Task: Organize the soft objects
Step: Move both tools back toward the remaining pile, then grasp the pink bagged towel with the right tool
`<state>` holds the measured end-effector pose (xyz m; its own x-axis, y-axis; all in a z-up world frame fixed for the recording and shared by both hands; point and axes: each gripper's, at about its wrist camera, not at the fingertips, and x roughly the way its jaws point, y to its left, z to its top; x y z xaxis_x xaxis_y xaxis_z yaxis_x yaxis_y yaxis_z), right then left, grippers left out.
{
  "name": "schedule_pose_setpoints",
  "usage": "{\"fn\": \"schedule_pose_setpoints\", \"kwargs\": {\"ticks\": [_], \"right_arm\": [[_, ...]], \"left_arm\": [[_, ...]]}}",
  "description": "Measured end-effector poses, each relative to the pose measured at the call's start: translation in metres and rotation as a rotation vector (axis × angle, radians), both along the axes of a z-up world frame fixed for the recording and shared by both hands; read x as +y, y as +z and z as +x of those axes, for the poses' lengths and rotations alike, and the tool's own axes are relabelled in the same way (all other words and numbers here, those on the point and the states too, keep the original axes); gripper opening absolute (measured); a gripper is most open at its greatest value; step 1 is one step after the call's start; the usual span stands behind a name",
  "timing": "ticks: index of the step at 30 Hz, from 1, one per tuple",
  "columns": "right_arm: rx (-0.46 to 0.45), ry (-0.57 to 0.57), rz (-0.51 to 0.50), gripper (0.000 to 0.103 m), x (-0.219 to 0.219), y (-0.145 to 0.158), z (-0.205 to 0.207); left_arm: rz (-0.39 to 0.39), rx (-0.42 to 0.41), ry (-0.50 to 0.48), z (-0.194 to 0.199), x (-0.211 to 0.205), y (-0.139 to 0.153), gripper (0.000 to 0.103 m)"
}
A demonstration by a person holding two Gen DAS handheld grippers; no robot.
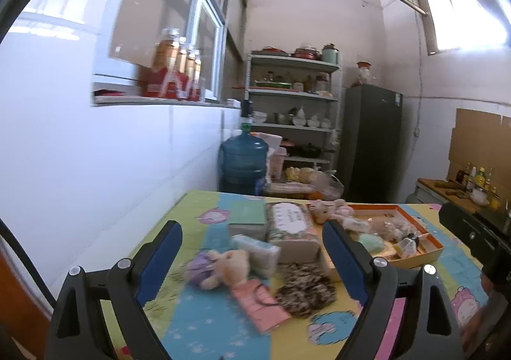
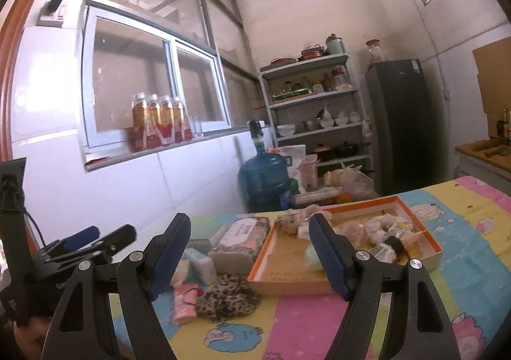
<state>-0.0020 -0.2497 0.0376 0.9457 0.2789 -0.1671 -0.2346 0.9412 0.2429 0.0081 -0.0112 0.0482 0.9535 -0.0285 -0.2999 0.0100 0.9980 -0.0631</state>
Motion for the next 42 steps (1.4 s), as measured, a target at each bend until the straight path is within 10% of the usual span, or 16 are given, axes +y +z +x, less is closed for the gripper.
{"fn": "schedule_pose_setpoints", "kwargs": {"ticks": [21,42], "right_arm": [[0.086,0.205,-0.034,0.078,0.074,-0.035,0.004],[0.389,0.446,-0.240,0.066,0.160,-0.099,0.101]], "left_arm": [[-0.058,0.062,0.080,-0.016,0.079,-0.047,0.089],[-0.087,0.134,0.109,0.007,0.105,-0.092,0.089]]}}
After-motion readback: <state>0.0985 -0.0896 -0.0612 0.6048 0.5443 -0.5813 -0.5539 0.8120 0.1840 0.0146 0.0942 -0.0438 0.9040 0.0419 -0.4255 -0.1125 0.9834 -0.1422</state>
